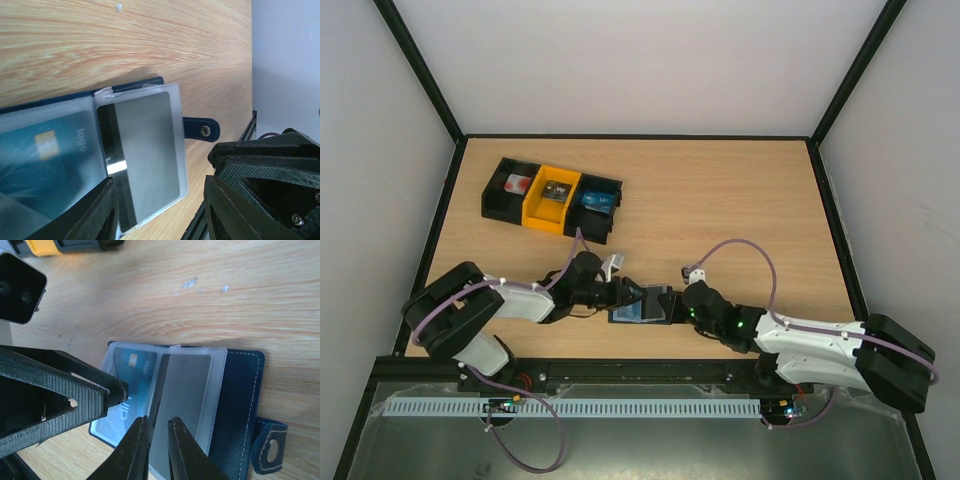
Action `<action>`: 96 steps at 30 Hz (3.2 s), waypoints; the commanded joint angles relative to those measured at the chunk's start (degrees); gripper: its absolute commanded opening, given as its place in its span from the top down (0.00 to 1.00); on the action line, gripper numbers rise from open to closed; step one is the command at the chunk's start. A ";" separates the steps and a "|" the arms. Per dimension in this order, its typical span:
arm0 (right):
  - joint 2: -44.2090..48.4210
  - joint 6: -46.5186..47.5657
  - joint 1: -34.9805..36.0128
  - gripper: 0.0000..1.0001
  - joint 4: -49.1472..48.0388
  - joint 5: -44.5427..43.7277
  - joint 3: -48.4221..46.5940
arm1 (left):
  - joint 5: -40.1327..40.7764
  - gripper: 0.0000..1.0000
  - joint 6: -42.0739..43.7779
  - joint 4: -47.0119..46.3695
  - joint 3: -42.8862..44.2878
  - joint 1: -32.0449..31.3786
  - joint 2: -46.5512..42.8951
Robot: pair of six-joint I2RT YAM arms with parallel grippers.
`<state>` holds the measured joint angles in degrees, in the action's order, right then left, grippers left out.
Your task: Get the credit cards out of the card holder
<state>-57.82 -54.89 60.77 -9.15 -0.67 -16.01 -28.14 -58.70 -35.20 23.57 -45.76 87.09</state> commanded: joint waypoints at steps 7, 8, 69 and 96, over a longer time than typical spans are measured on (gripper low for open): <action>-7.54 0.57 0.05 0.87 -3.78 1.62 -1.77 | -1.68 0.51 0.28 -6.19 -2.63 0.93 3.71; -8.02 0.58 0.06 0.87 -3.83 1.51 -1.75 | -1.72 0.51 0.34 -6.18 -2.59 0.98 3.92; -13.90 -0.54 0.05 0.89 -4.53 -0.36 2.45 | -6.26 0.97 -3.27 -17.37 -4.09 0.52 12.04; -15.70 0.49 0.09 0.91 -7.77 1.70 2.74 | -4.18 0.73 -5.73 -20.05 -4.09 0.93 12.62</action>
<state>-72.47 -54.52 60.77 -19.25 0.73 -13.82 -33.26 -65.04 -54.96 18.26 -44.97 98.96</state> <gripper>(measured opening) 0.088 0.255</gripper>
